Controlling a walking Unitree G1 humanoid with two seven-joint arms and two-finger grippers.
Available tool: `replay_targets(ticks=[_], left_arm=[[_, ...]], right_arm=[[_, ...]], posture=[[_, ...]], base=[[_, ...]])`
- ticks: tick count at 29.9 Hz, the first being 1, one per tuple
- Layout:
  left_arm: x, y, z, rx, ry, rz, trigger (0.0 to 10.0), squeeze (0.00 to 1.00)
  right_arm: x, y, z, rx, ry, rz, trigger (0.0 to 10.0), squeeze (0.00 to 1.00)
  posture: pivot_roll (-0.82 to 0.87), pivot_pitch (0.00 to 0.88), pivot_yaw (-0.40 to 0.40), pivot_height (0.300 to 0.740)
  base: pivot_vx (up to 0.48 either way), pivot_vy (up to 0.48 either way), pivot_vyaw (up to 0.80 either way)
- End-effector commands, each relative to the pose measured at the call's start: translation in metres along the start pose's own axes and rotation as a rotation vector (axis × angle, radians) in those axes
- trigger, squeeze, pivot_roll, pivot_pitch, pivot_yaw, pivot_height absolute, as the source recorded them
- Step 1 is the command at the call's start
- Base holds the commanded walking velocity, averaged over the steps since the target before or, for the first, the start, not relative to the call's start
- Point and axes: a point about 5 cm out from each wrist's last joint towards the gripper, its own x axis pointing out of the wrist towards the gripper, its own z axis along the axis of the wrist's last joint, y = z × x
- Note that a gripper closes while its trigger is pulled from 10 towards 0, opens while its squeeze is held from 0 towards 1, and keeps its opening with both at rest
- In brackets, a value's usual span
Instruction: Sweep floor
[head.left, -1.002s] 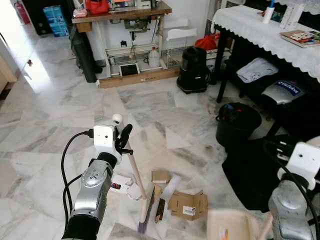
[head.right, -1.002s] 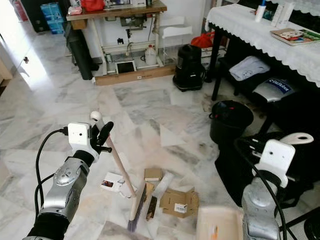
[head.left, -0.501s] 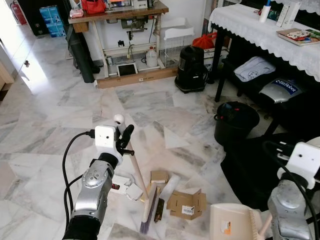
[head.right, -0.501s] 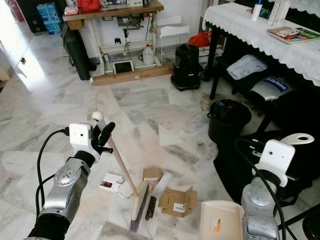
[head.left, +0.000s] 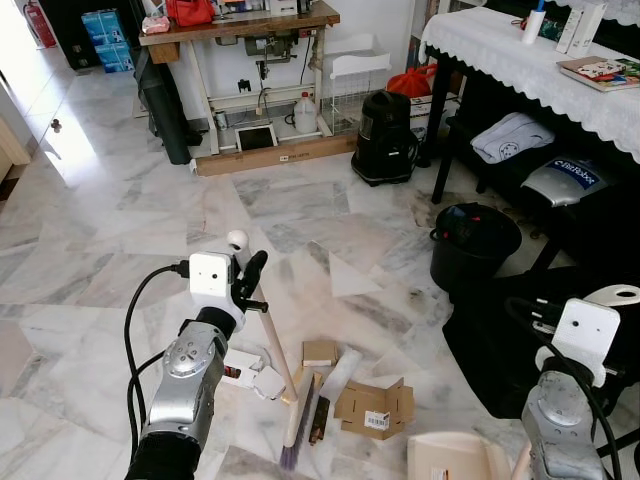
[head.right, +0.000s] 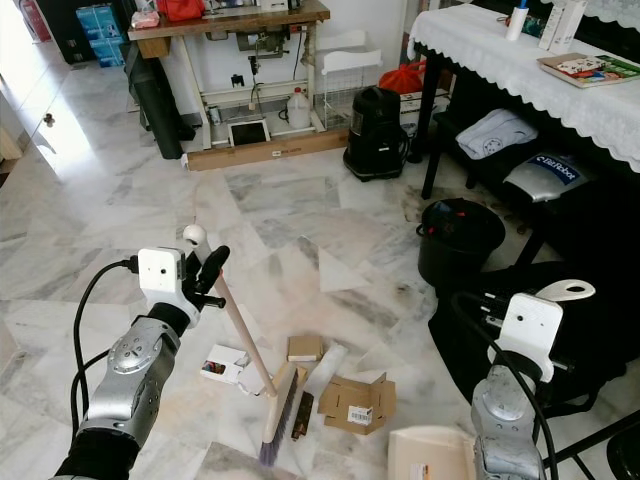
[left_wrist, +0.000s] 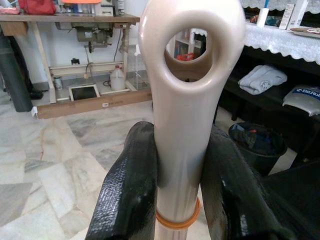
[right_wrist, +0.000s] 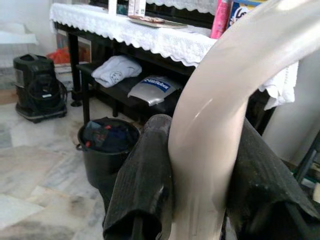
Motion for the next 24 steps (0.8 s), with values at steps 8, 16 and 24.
replay_targets(ticks=[8,16,24], left_arm=[[0.0007,0.0013,0.0087,0.005,-0.032,0.002,10.0,0.00],[0.0004,0.0011,0.0088,0.005,-0.033,0.000,10.0,0.00],[0.0005,0.0009,0.0087,0.005,-0.032,-0.001,10.0,0.00]], right_arm=[[0.0028,0.0093,0.0064,0.034,-0.042,0.045,10.0,0.00],[0.0030,0.0114,0.0086,0.036,-0.060,0.058,10.0,0.00],[0.0047,0.0116,0.0093,0.025,-0.071,0.063,10.0,0.00]], posture=[[-0.11,0.000,0.054,0.740],[-0.11,0.000,0.055,0.740],[-0.11,0.000,0.055,0.740]], base=[[0.000,0.000,0.00],[0.000,0.000,0.00],[0.000,0.000,0.00]])
